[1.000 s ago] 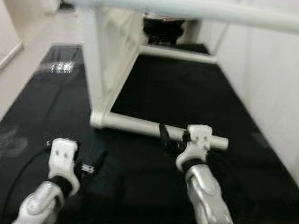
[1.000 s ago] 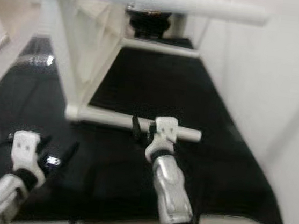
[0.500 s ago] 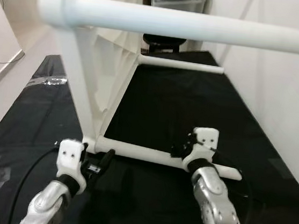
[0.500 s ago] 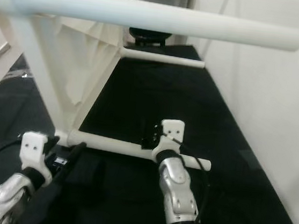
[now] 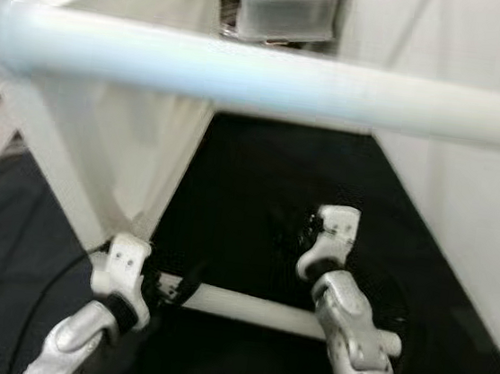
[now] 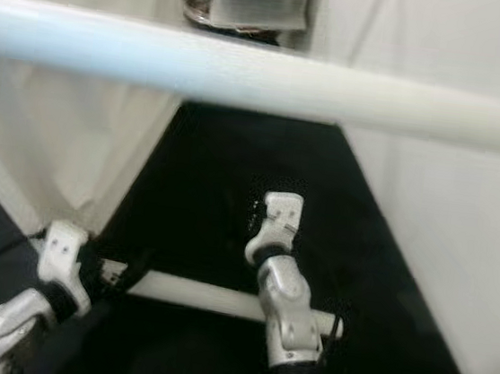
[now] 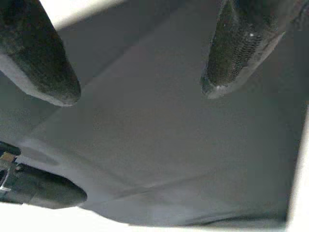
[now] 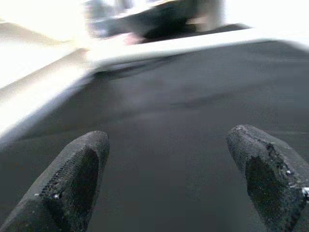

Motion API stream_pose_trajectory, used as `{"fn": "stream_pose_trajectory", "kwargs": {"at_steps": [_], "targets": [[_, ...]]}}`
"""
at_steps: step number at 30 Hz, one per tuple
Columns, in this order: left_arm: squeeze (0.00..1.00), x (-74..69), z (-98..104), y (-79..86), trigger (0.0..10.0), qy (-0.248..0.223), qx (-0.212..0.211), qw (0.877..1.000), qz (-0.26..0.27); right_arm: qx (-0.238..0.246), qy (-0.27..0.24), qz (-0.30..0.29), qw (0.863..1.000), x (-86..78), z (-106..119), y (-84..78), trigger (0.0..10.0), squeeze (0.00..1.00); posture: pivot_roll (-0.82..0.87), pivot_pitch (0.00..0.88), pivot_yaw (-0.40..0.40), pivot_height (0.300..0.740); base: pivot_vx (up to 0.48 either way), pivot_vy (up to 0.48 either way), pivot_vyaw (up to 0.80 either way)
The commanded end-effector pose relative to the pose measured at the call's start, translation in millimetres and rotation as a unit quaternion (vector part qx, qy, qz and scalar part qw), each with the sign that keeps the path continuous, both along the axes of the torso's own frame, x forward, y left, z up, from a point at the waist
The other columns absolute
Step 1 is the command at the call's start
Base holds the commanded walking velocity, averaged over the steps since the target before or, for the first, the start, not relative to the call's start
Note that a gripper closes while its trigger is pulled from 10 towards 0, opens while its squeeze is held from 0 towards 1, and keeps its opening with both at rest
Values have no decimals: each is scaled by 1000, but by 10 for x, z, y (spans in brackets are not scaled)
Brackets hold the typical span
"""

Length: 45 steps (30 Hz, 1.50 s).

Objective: Building children table

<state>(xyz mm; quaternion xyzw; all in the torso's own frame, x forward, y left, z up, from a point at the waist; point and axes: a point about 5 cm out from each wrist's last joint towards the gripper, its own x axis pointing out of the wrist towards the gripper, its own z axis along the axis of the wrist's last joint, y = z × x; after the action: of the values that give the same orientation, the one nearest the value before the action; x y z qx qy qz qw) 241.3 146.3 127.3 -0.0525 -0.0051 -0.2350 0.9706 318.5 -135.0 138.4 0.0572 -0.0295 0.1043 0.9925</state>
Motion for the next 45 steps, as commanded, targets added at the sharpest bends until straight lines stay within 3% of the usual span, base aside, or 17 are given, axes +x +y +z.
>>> {"fn": "stream_pose_trajectory", "kwargs": {"at_steps": [1,3,6,13,17,18,23,25,26,27,29,30,32,36,38,39,45], "targets": [[0,-24,-47,57,10000,11,9,1000,21,5,5,0,1000,-27,-28,-16,10000,0,26,134,47,740,0,0,0],[0,-18,-51,83,10000,11,10,999,31,3,4,1,1000,-30,-23,-18,10000,0,26,134,47,740,0,0,0],[0,-34,-57,160,10000,13,12,998,58,-26,-38,43,998,-97,86,-15,10000,0,21,140,50,740,0,0,0],[0,-149,-44,214,10000,5,44,994,99,-117,-103,133,979,-289,325,-27,10000,0,8,147,58,740,0,0,0],[0,-207,-6,188,10000,-4,50,994,101,-143,-113,131,975,-321,388,-66,10000,0,7,147,57,740,0,0,0],[0,-291,78,114,0,-23,53,995,82,-170,-126,106,972,-369,482,-143,10000,0,1,151,57,740,0,0,0],[0,-339,122,91,0,-34,50,995,74,-178,-144,88,969,-504,597,-180,10000,0,-6,154,57,740,0,0,0],[0,-315,98,148,0,-30,43,995,87,-219,-167,127,953,-686,665,-111,10000,0,-29,157,69,740,0,0,0],[0,-315,98,148,0,-30,43,995,87,-219,-167,127,953,-686,665,-111,10000,0,-29,157,69,740,0,0,0],[0,-303,91,169,0,-29,40,994,93,-247,-175,147,942,-752,681,-91,10000,0,-29,157,69,740,0,0,0],[0,-270,74,209,0,-26,33,994,105,-333,-196,147,911,-808,783,-204,10000,0,-56,161,93,740,0,0,0],[0,-270,74,209,0,-26,33,994,105,-333,-196,147,911,-808,783,-204,10000,0,-56,161,93,740,0,0,0],[0,-248,59,219,0,-23,29,994,106,-377,-203,126,895,-799,846,-326,10000,0,-63,160,97,740,0,0,0],[0,-233,47,199,0,-18,36,994,104,-392,-190,109,893,-774,812,-407,10000,0,-64,156,97,740,0,0,0],[0,-222,36,182,0,-9,38,994,103,-385,-180,100,900,-756,770,-417,10000,0,-55,153,94,740,0,0,0],[0,-209,31,167,10000,-4,47,994,103,-375,-171,93,906,-730,724,-405,10000,0,-48,149,89,740,0,0,0],[0,-192,-35,169,10000,27,93,989,116,-345,-160,103,919,-641,621,-217,10000,0,-29,137,78,740,-250,0,0]]}}
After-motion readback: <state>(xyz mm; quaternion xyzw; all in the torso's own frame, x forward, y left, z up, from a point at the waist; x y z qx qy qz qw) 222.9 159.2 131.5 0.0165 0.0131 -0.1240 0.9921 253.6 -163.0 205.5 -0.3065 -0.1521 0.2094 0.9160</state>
